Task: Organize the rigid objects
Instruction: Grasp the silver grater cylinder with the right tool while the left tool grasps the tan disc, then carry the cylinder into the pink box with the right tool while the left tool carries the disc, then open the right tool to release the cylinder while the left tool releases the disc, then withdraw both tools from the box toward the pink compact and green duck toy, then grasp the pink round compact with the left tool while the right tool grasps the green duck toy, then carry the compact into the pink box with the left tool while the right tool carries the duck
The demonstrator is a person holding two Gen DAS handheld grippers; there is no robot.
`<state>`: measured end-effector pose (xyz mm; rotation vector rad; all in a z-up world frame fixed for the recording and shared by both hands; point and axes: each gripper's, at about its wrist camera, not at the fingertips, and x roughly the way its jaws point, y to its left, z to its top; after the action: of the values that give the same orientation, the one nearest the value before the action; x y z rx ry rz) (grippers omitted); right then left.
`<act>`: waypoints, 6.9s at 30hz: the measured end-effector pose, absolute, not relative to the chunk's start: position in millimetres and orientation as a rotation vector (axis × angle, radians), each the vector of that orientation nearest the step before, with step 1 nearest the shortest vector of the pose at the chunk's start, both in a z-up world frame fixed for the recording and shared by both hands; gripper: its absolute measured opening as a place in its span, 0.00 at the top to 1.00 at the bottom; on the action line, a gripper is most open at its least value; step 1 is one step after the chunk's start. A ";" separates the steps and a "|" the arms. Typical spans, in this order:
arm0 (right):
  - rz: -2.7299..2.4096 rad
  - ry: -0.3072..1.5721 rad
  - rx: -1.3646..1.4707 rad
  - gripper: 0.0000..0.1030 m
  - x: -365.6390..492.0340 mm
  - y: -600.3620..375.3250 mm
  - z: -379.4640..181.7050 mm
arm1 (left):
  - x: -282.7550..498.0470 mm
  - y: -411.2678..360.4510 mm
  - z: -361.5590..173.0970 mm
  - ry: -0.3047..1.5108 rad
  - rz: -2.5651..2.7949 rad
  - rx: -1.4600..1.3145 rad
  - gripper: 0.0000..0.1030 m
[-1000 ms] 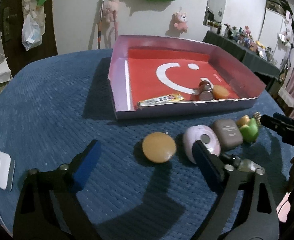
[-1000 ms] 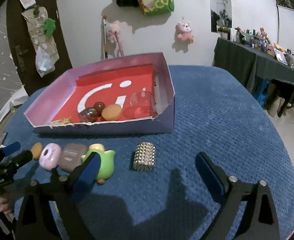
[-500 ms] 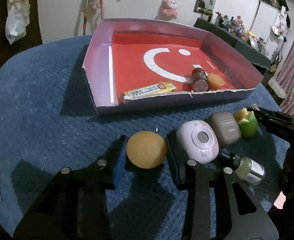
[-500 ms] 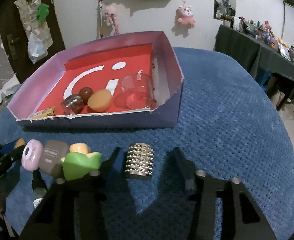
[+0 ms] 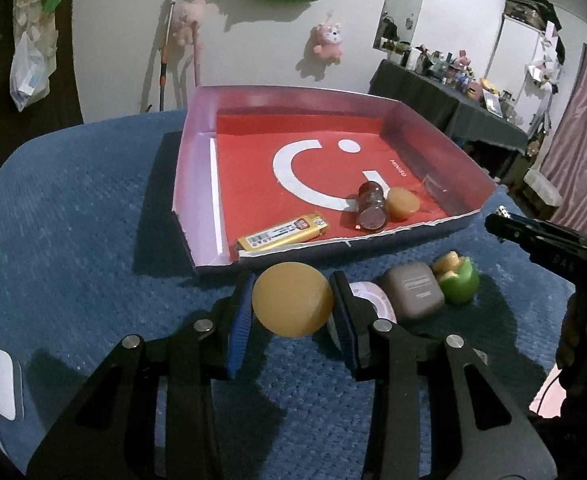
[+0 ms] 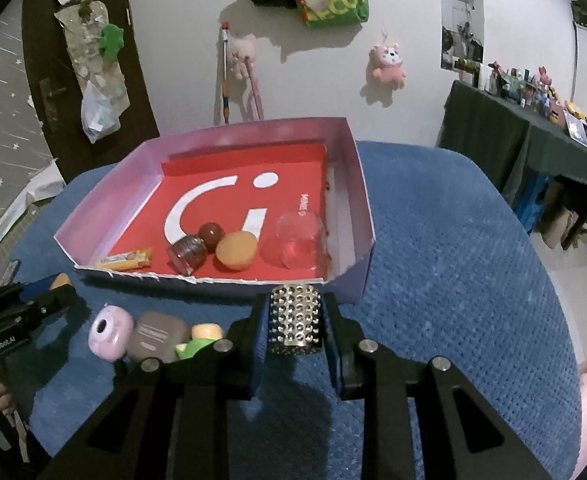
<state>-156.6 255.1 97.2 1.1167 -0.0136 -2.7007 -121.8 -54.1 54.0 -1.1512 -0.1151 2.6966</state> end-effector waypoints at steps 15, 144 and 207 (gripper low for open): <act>-2.537 0.095 1.088 0.73 -244.2 217.1 134.4 | -230.4 -14.1 84.4 0.075 2.534 -1.202 0.66; -2.653 0.017 1.077 0.00 -102.4 237.7 67.3 | -98.8 -19.7 32.5 -0.177 2.725 -1.192 0.09; -2.417 -0.037 0.984 0.53 -154.9 215.9 122.5 | -138.8 -16.5 102.3 -0.049 2.639 -1.091 0.51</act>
<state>-154.9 215.9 122.5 0.9838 -0.0367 -2.4174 -138.8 -16.5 102.3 -1.0907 -0.0489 2.6386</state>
